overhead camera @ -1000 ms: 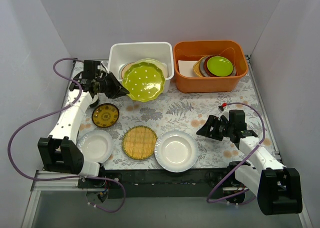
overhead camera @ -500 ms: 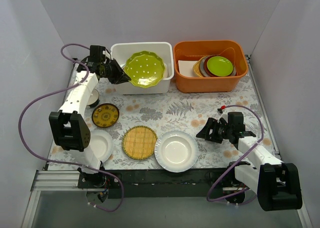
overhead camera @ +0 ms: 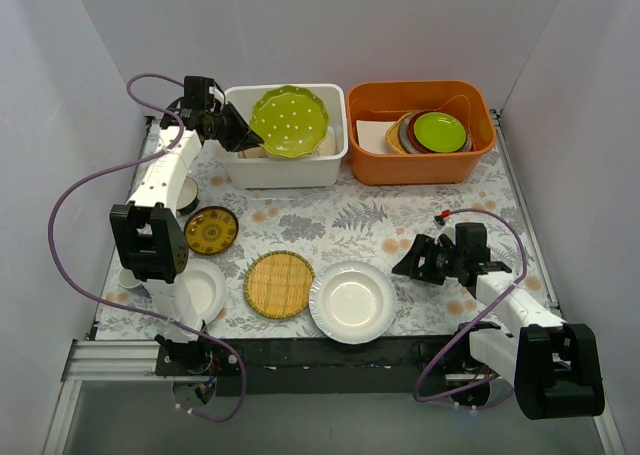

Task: Place the plates into the plastic bin on the countertop
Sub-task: Place the plate in the plastic bin.

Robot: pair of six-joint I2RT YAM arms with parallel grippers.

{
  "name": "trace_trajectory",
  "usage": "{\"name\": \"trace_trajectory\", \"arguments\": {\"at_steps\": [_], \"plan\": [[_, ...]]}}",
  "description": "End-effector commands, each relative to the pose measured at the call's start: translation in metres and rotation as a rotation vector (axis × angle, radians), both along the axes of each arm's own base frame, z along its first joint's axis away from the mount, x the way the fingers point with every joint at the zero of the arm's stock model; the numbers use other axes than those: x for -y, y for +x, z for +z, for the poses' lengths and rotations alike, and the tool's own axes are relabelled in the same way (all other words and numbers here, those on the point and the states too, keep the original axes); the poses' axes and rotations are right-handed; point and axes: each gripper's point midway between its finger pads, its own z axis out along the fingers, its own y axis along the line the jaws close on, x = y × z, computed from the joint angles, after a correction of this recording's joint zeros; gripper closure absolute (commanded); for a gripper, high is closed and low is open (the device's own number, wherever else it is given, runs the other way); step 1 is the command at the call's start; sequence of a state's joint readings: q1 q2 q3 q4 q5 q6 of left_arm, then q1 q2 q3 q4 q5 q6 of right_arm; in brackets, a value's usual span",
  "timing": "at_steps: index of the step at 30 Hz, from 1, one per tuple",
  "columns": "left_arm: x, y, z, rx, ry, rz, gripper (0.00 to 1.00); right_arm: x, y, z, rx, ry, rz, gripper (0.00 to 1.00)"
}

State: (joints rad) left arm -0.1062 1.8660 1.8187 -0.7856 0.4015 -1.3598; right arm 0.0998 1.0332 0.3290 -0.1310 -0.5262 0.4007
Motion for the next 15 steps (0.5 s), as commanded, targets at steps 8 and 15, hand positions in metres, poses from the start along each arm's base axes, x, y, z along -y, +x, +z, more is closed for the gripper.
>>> {"name": "trace_trajectory", "arguments": {"at_steps": [8, 15], "plan": [[-0.003, 0.042, 0.058, 0.189, -0.083, 0.026, 1.00, 0.003, -0.001, -0.005, 0.012, -0.024, 0.008, 0.25], [-0.010, 0.055, 0.049, 0.179, -0.100, 0.057, 1.00, 0.003, -0.005, -0.011, 0.003, -0.024, 0.011, 0.25]]}}
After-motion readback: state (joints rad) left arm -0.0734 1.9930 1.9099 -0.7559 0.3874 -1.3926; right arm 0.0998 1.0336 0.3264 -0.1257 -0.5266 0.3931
